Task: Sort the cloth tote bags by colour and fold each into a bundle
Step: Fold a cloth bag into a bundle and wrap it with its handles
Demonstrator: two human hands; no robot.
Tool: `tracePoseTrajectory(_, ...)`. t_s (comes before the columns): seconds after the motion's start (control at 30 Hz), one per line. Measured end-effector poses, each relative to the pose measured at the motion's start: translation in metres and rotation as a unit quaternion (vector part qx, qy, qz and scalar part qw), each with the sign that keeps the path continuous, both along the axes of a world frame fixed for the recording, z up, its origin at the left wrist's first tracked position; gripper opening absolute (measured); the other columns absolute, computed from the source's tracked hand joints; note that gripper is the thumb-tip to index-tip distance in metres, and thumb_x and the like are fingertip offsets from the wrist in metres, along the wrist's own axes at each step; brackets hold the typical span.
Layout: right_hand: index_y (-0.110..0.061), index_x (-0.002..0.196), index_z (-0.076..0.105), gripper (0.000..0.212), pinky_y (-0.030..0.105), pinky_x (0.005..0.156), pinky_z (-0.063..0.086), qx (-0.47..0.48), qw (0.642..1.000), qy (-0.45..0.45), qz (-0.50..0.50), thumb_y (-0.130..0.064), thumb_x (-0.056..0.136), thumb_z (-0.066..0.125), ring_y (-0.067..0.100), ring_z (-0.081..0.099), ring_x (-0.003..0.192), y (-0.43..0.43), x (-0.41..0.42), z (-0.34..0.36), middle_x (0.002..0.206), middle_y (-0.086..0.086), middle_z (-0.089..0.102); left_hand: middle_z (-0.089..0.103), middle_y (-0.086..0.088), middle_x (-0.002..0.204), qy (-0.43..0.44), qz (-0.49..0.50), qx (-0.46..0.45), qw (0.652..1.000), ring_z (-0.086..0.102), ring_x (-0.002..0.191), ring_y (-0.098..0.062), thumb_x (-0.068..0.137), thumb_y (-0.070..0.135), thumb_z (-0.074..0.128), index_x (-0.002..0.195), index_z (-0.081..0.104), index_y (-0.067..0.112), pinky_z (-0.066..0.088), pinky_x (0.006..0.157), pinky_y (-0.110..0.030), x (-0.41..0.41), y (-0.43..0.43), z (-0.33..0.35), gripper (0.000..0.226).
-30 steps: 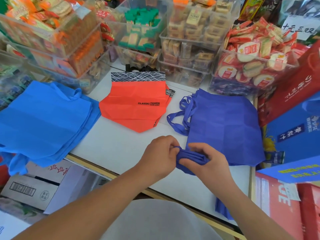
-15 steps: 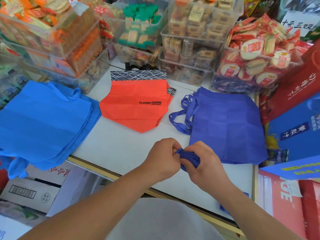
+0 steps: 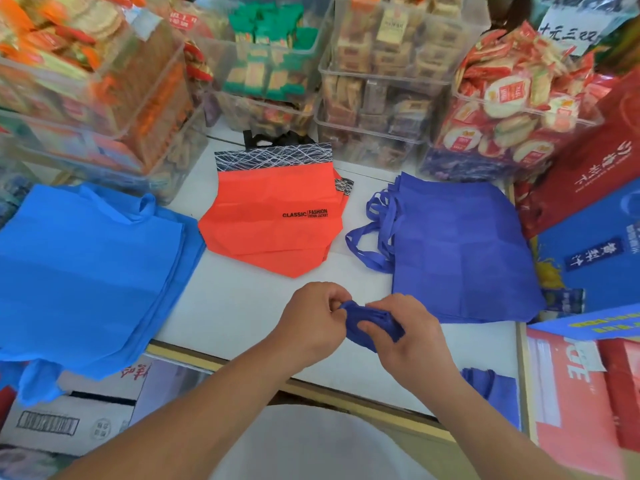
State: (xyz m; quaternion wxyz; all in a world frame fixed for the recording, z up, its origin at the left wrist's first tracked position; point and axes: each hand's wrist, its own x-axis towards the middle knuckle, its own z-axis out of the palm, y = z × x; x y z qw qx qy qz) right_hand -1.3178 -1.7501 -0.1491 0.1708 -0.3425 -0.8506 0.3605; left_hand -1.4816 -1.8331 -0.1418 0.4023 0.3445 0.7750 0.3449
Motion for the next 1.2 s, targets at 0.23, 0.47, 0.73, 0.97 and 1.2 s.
tracePoseTrajectory(0.23,-0.026,0.097,0.074,0.011,0.019,0.068,0.047,-0.005,1.000,-0.003,-0.024,-0.022,0.087,0.075,0.010,0.060,0.081,-0.007,-0.015,0.001,0.084,-0.015,0.066,0.060,0.008,0.073,0.007,-0.063,0.004,0.998,0.055,0.067,-0.011,0.087,0.005,0.056,0.091,0.071,0.018,0.042,0.061,-0.023,-0.006,0.011,0.008,0.021)
tracePoseTrajectory(0.47,-0.031,0.093,0.074,0.020,0.031,0.068,0.060,-0.234,0.958,0.026,-0.161,-0.024,0.079,0.086,0.013,0.071,0.084,0.020,0.022,0.024,0.087,-0.010,0.075,0.063,0.017,0.122,0.009,-0.159,0.061,0.985,0.056,0.115,-0.004,0.093,0.024,0.064,0.125,0.067,0.029,0.046,0.103,-0.030,0.009,0.022,0.007,0.033)
tracePoseTrajectory(0.73,-0.018,0.107,0.075,0.018,0.047,0.088,0.060,-0.339,0.935,0.008,-0.104,-0.009,0.091,0.073,0.021,0.075,0.094,0.067,0.114,0.009,0.098,0.000,0.079,0.075,0.010,0.099,-0.111,0.000,0.091,0.990,0.071,0.090,-0.004,0.085,0.010,0.079,0.107,0.074,0.018,0.056,0.081,-0.019,0.091,0.052,-0.004,0.024)
tracePoseTrajectory(0.97,-0.021,0.100,0.075,0.010,0.051,0.071,0.058,-0.335,0.935,-0.002,-0.116,-0.015,0.093,0.073,0.032,0.072,0.076,0.083,0.184,-0.015,0.080,0.004,0.077,0.074,0.017,0.098,-0.080,-0.009,0.084,0.993,0.068,0.096,0.002,0.083,0.016,0.079,0.105,0.076,0.024,0.055,0.088,-0.020,0.182,0.082,-0.023,0.023)
tracePoseTrajectory(1.2,-0.010,0.102,0.074,0.009,0.046,0.080,0.062,-0.400,0.899,0.027,-0.177,-0.008,0.095,0.069,0.031,0.075,0.088,0.097,0.224,-0.044,0.090,0.007,0.079,0.069,0.010,0.118,-0.163,0.025,-0.008,0.986,0.067,0.106,-0.003,0.086,0.035,0.079,0.131,0.059,0.031,0.058,0.093,-0.028,0.214,0.085,-0.054,0.049)
